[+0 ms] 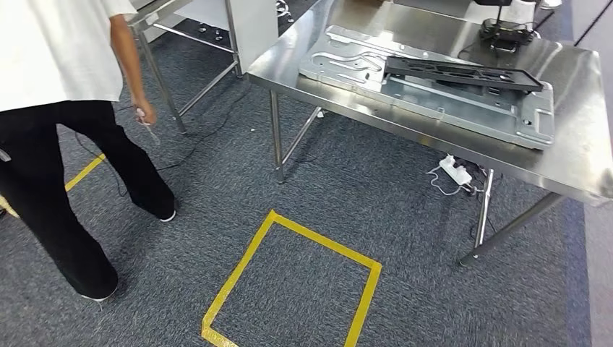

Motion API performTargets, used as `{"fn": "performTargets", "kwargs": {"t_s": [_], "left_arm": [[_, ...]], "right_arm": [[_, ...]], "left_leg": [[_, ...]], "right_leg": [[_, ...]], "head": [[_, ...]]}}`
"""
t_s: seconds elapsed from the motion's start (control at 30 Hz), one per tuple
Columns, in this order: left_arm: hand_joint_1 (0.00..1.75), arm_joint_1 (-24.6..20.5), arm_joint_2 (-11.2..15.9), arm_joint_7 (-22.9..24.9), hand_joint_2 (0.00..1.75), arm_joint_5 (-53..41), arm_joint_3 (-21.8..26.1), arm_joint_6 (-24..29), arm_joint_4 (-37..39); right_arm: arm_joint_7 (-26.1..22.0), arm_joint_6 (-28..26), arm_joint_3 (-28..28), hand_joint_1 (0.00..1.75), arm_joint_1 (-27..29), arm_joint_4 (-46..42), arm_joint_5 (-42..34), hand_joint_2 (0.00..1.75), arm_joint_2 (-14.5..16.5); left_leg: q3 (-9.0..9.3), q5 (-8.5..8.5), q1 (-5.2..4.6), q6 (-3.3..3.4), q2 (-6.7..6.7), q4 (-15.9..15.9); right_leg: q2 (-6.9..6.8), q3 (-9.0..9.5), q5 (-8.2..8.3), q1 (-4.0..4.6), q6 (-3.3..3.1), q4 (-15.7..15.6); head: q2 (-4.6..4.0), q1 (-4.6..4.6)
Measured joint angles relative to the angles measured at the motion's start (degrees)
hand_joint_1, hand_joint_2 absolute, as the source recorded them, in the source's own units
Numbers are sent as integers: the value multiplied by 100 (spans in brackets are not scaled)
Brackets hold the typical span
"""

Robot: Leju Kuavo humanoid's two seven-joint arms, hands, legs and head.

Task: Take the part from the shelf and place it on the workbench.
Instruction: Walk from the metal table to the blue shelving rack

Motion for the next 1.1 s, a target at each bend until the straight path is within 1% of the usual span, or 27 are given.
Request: {"fn": "performTargets", "kwargs": {"t_s": [0.03, 0.1, 0.13, 0.17, 0.23, 0.27, 0.3, 0.33, 0.37, 0.4, 0.43, 0.47, 0.5, 0.53, 0.6, 0.63, 0.67, 0.73, 0.77, 0.8, 0.87, 0.9, 0.93, 0.97, 1.0, 1.03, 1.1], "left_arm": [[0, 5, 0, 3, 0, -1, 0, 1, 1], [0, -2, -2, 6, 0, -1, 0, 1, 1], [0, -9, -2, 7, 0, -2, 0, 1, 0], [0, -11, -2, 7, 0, -3, 0, 1, 0], [0, 2, 5, 10, 0, -4, 0, 1, 0], [0, 9, 11, 12, 0, -5, 0, 1, 1], [0, 12, 16, 15, 0, -5, 0, 1, 1], [0, 11, 21, 17, 0, -5, 0, 0, 1], [0, 8, 22, 19, 0, -5, 0, -1, 1], [0, 6, 22, 20, 0, -6, 0, 1, 1], [0, 8, 22, 20, 0, -7, -1, 2, 1], [0, 13, 22, 20, 0, -8, -1, 4, 1], [0, 20, 22, 20, 0, -11, -1, 7, 0], [0, 24, 24, 20, 0, -14, -1, 10, -1], [0, 11, 30, 19, 0, -21, -1, 19, -1], [0, -1, 33, 17, 0, -22, -1, 24, -1], [0, -5, 36, 15, 0, -24, -2, 27, -1], [0, 14, 39, 13, 0, -25, -2, 30, 0], [0, 28, 40, 14, 0, -25, -2, 31, 0], [0, 32, 41, 13, 0, -26, -2, 32, 0], [0, 16, 41, 12, 0, -26, -2, 33, -1], [0, 6, 41, 11, 0, -26, -2, 34, -1], [0, 2, 41, 11, 0, -26, -2, 34, -1], [0, 4, 41, 11, 0, -27, -2, 34, -1], [0, 7, 40, 11, 0, -29, -2, 34, -1], [0, 10, 40, 10, 0, -32, -2, 34, -1], [0, 8, 36, 7, 0, -42, -2, 34, 1]], "right_arm": [[4, 16, 0, 0, 5, 1, 12, 0, 0], [13, 41, 0, 0, 15, 8, 32, 0, 2], [15, 46, 1, 0, 13, 13, 39, 0, 6], [17, 49, 1, 0, 7, 17, 44, 0, 10], [19, 50, 2, 0, -8, 21, 51, 0, 20], [19, 51, 2, 0, -9, 21, 54, 0, 21], [18, 57, 1, 0, -7, 22, 58, 0, 23], [17, 67, 1, 0, -1, 25, 64, 0, 26], [15, 84, 1, 0, 5, 26, 71, 0, 26], [10, 105, 1, 0, 12, 28, 81, 0, 28], [4, 124, 2, 0, 17, 31, 95, 0, 30], [-2, 142, 2, 0, 18, 33, 110, 0, 30], [-6, 158, 2, 0, 16, 35, 128, 0, 31], [-7, 169, 2, 0, 9, 37, 147, 0, 32], [-6, 191, 2, 0, -3, 37, 179, 0, 37], [-4, 202, 2, 0, -8, 38, 190, 0, 39], [-2, 216, 2, 0, -14, 38, 198, 0, 42], [1, 237, 3, 0, -38, 39, 210, 0, 46], [1, 242, 4, 0, -46, 39, 215, 0, 48], [1, 243, 4, 0, -49, 39, 221, 0, 49], [2, 243, 4, 0, -36, 40, 231, 0, 49], [2, 243, 4, 0, -30, 42, 235, 0, 49], [3, 242, 4, 0, -27, 43, 237, 0, 48], [3, 242, 4, 0, -26, 44, 238, 0, 48], [3, 243, 4, 0, -25, 44, 239, 0, 48], [3, 245, 4, 0, -25, 44, 244, 0, 48], [1, 250, 4, 0, -10, 44, 263, 0, 46]], "left_leg": [[-10, 8, 1, -14, -68, 16], [-55, 24, -16, -65, -189, 66], [-86, 38, -22, -102, -240, 83], [-114, 59, -24, -145, -289, 87], [-152, 97, -7, -220, -359, 80], [-183, 65, -4, -248, -310, 126], [-256, -46, -2, -270, -216, 275], [-374, -229, 1, -285, -92, 547], [-529, -454, 2, -303, 22, 914], [-679, -651, 6, -317, 83, 1291], [-767, -759, 8, -326, 115, 1561], [-751, -758, 8, -327, 136, 1631], [-618, -658, 7, -318, 164, 1469], [-387, -499, 2, -297, 220, 1122], [65, -280, -37, -230, 437, 341], [187, -238, -60, -196, 508, 112], [216, -243, -82, -171, 537, 21], [206, -206, -75, -120, 433, -5], [207, -181, -59, -89, 387, -33], [209, -151, -41, -53, 340, -61], [183, -109, -29, -1, 241, -83], [161, -99, -32, 12, 182, -77], [145, -94, -34, 17, 117, -69], [138, -92, -36, 18, 47, -60], [137, -92, -35, 16, -27, -48], [141, -94, -34, 10, -104, -34], [121, -108, -33, -23, -247, 14]], "right_leg": [[67, 190, 229, -12, -10, -384], [291, 497, 500, -23, -44, -1073], [364, 556, 542, -19, -66, -1243], [379, 556, 535, -5, -89, -1286], [262, 540, 581, -3, -158, -1302], [201, 537, 608, -12, -198, -1319], [130, 528, 634, -23, -240, -1336], [53, 512, 653, -27, -273, -1347], [-25, 494, 660, -14, -291, -1345], [-108, 476, 664, 0, -302, -1342], [-190, 463, 665, 12, -303, -1338], [-271, 456, 664, 21, -303, -1334], [-342, 455, 663, 28, -301, -1331], [-411, 462, 660, 34, -297, -1328], [-533, 479, 646, 60, -269, -1322], [-585, 485, 639, 72, -242, -1319], [-633, 489, 635, 81, -214, -1316], [-689, 503, 623, 81, -150, -1313], [-601, 490, 571, 73, -117, -1263], [-459, 432, 458, 64, -88, -1125], [-130, 143, 82, 42, -53, -511], [-61, -46, -93, 36, -49, -123], [-34, -198, -186, 32, -45, 184], [-23, -273, -168, 28, -43, 322], [-12, -238, -29, 21, -46, 231], [20, -109, 191, 12, -53, -66], [279, 217, 567, -10, -84, -841]], "head": [[0, 1], [0, -1], [0, -2], [0, -2], [0, -2], [0, -3], [0, -8], [0, -12], [1, -16], [1, -19], [1, -19], [1, -19], [0, -19], [0, -19], [0, -18], [0, -17], [1, -17], [1, -17], [1, -17], [1, -17], [1, -15], [1, -14], [1, -14], [0, -14], [0, -14], [0, -14], [0, -15]]}}
